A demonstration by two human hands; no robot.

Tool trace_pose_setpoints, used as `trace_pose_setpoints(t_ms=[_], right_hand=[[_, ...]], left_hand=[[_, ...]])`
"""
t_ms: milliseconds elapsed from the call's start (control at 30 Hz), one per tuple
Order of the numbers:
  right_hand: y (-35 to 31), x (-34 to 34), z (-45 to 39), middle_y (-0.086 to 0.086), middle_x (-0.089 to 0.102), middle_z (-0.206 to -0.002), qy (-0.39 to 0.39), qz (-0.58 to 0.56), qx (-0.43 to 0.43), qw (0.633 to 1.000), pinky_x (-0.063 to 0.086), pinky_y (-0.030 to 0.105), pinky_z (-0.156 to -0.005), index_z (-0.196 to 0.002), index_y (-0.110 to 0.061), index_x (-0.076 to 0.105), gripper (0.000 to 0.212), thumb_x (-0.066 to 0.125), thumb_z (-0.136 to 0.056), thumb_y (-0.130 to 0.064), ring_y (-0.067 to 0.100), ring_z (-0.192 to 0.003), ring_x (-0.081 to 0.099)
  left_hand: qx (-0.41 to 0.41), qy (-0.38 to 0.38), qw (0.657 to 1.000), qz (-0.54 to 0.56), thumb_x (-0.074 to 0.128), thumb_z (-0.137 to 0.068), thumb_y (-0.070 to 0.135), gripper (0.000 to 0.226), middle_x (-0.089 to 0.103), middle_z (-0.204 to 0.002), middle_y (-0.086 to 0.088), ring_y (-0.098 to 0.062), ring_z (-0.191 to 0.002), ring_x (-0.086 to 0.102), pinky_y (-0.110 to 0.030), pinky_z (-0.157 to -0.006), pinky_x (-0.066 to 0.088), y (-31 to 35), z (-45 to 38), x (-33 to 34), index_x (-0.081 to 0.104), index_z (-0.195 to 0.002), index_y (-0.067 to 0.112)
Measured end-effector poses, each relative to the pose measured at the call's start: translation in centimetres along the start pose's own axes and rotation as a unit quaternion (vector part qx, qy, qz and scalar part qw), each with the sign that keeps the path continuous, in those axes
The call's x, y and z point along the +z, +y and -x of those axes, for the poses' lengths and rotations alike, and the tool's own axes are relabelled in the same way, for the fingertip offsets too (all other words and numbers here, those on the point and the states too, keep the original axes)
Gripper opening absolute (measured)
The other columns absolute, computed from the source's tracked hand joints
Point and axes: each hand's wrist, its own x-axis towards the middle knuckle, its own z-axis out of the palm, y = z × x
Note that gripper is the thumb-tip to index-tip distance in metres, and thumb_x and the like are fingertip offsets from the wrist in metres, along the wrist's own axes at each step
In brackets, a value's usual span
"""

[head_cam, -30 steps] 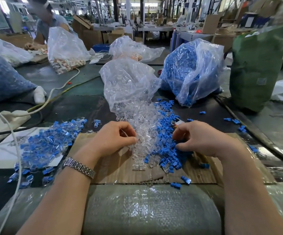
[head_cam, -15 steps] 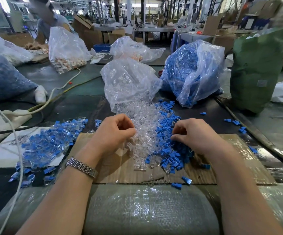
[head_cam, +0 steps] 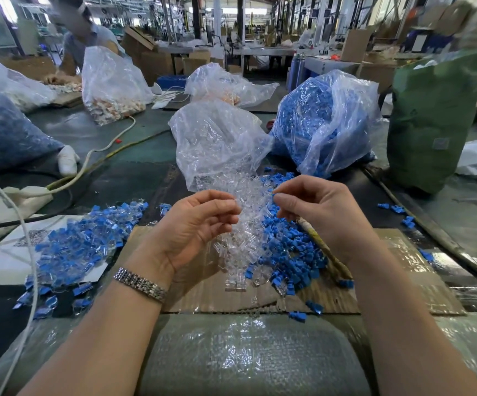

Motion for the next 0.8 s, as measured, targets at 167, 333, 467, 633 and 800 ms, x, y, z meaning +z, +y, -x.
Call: trace_pose_setpoints(t_ms=[167,333,467,633,800], right_hand=[[0.1,1.2,0.1,0.012,0.076,-0.085,-0.039,-0.044,0.009,0.998,0.062,0.033,-0.074,-0.095,-0.008,0.070,0.003,0.068,-0.093,-0.008,0.026,-0.079,0.076],[-0.1,1.8,0.3,0.001,0.074,-0.083,-0.050,0.038,-0.042,0.997,0.059,0.029,-0.072,-0.095,-0.015,0.070,0.003,0.069,-0.094,-0.013,0.017,-0.079,0.073],[-0.1,2.1,0.3,0.000,0.072,-0.082,-0.048,0.081,-0.051,0.994,0.058,0.033,-0.073,-0.093,-0.019,0.071,0.003,0.071,-0.093,-0.016,0.015,-0.078,0.070],[0.1,2.4,0.4,-0.005,0.069,-0.082,-0.045,0.135,-0.074,0.987,0.054,0.026,-0.074,-0.093,-0.019,0.070,0.004,0.071,-0.093,-0.015,0.012,-0.078,0.066],[0.0,2.5,0.5,-0.010,0.065,-0.080,-0.049,0.160,-0.072,0.983,0.048,0.020,-0.067,-0.095,-0.024,0.070,0.004,0.072,-0.092,-0.021,0.004,-0.072,0.058]], left_hand=[[-0.014,-0.031,0.999,0.003,0.084,-0.069,0.003,0.022,0.074,-0.099,-0.022,-0.025,-0.084,0.075,-0.026,-0.072,0.060,-0.5,-0.1,0.1,0.074,-0.088,0.004],[-0.016,-0.047,0.999,0.006,0.079,-0.075,-0.003,0.025,0.075,-0.101,-0.020,-0.029,-0.090,0.075,-0.028,-0.078,0.060,-0.7,-0.2,0.2,0.076,-0.099,0.002],[-0.017,-0.068,0.997,-0.016,0.080,-0.075,0.001,0.032,0.076,-0.104,-0.018,-0.025,-0.091,0.076,-0.026,-0.079,0.060,-0.5,-0.1,0.4,0.078,-0.107,0.003],[-0.010,-0.050,0.998,-0.038,0.077,-0.075,0.000,0.025,0.077,-0.102,-0.019,-0.025,-0.089,0.076,-0.025,-0.078,0.060,-0.6,0.0,0.6,0.080,-0.100,0.004],[-0.002,-0.037,0.998,-0.054,0.076,-0.074,0.000,0.025,0.076,-0.101,-0.020,-0.026,-0.089,0.076,-0.025,-0.077,0.060,-0.7,0.0,0.7,0.080,-0.099,0.002]])
